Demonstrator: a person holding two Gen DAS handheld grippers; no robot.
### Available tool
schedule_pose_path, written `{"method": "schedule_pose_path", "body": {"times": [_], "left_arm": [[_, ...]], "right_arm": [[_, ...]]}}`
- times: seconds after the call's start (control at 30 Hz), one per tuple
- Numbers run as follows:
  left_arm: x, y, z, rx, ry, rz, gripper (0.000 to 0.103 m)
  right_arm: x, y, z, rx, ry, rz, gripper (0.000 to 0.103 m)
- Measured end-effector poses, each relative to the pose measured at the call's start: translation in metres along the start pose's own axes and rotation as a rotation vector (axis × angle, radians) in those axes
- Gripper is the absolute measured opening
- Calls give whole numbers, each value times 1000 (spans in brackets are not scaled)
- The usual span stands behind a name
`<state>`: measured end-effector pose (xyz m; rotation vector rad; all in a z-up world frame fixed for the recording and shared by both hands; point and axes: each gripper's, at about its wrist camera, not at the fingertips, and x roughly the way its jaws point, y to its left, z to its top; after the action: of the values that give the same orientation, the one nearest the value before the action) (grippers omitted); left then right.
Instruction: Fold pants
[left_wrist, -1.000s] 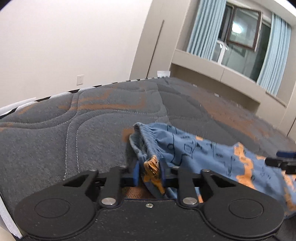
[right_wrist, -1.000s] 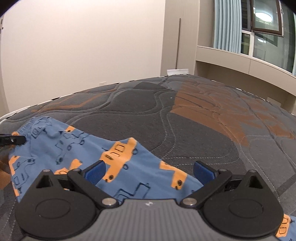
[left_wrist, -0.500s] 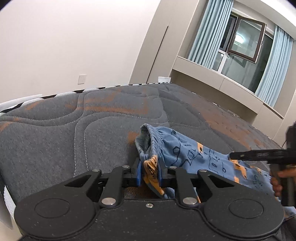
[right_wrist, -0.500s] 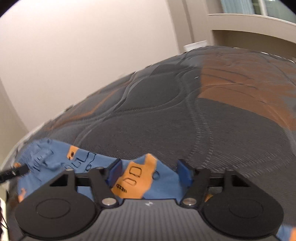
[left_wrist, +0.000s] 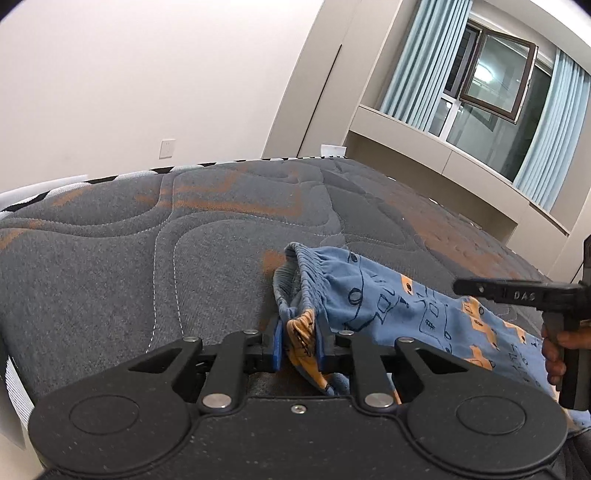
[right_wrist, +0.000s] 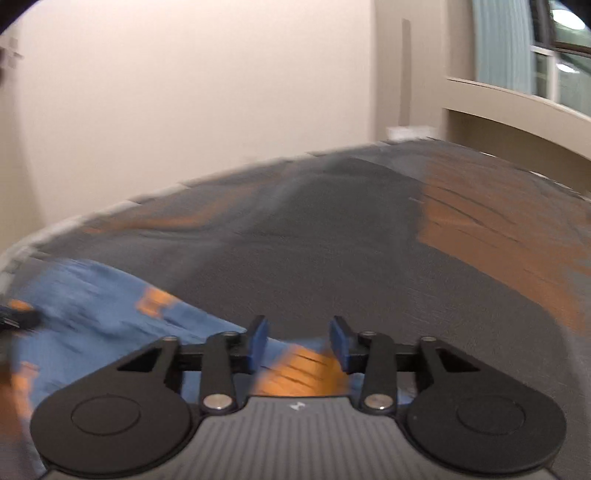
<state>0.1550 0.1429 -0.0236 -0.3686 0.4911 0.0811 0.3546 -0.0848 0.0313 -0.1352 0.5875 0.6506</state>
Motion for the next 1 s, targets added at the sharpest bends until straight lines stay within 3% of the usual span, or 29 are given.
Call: {"method": "schedule_pose_path", "body": {"times": [0.13,0.2,0.33,0.4,0.47,0.5,0.6,0.67,0.73,0.83,0.97,1.0], "left_arm": [[0,3,1,-35,2,-8,19],[0,4,1,-49,1,-13,19],[1,7,0,-60,1,-21,19],[2,7,0,-62,3,-20,19],[2,9,0,-66,2,-21,19],[2,9,0,-66,2,-20,20],[1,7,0,-63,3,-17,20],[0,4,0,-53,3,-5,20],[1,0,1,-41,1,6,20],[2,-2,2,-34,7,20,20],[2,-6,3,-30,10,39,20],[2,-7,3,-29,11,46,20]], "right_arm": [[9,48,11,-76,-25,189,64],[24,68,13,-122,16,223,64],[45,81,3,-209,62,134,64],[39,68,3,-207,33,27,69],[29,51,2,-210,4,-86,68],[21,42,-1,-201,2,-124,68],[-14,24,-16,-157,9,-86,75],[-41,18,-37,-144,13,-106,85],[-65,15,-61,-154,29,-128,85],[-95,-1,-94,-166,58,-245,91],[-143,-54,-124,-13,60,-351,95],[-155,-67,-130,3,67,-417,95]]}}
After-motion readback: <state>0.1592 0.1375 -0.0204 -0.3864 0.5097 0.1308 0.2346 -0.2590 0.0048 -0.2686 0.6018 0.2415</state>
